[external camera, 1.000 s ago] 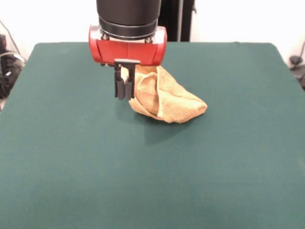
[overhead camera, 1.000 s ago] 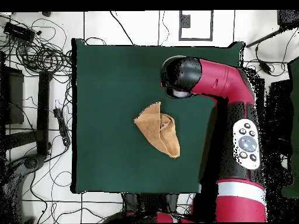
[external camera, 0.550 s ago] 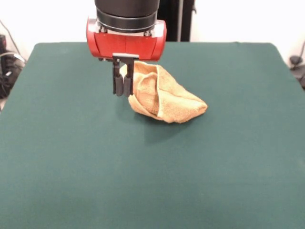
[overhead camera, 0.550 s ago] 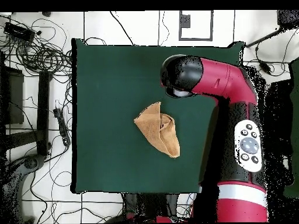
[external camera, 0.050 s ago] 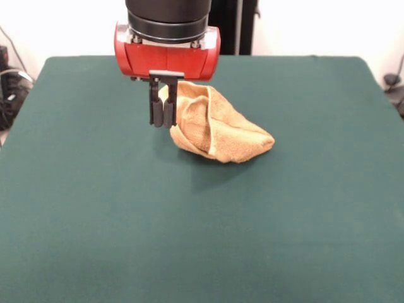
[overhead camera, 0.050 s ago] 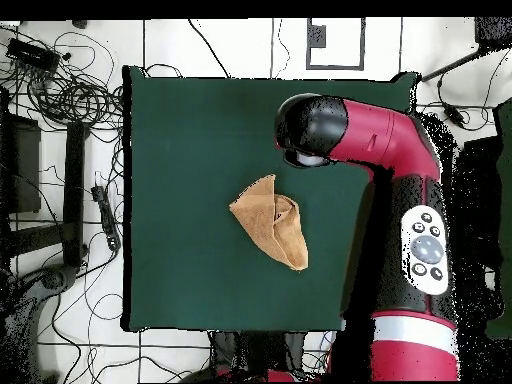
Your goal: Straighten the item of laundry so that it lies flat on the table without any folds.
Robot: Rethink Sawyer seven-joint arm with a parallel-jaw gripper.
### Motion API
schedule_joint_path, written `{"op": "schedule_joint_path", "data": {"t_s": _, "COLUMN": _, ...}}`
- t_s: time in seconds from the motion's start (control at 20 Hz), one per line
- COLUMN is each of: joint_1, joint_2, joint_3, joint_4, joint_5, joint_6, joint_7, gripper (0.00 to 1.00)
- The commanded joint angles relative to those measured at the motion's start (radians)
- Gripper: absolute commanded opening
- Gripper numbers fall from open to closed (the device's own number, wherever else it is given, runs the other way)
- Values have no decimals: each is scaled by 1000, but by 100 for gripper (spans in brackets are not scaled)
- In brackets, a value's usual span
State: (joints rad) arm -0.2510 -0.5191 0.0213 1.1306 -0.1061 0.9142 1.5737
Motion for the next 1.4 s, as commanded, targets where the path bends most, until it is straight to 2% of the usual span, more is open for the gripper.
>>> {"op": "schedule_joint_path", "data": {"t_s": 0.05, "joint_1": 9, "joint_2": 21, "joint_3": 91, "joint_4": 99, "joint_5": 12, "joint_6": 68, "joint_7": 12, "gripper": 0}}
{"op": "schedule_joint_path", "data": {"t_s": 1.4, "joint_1": 15, "joint_2": 20, "joint_3": 84, "joint_4": 118, "joint_5": -7, "joint_6": 14, "joint_7": 14, "gripper": 0}}
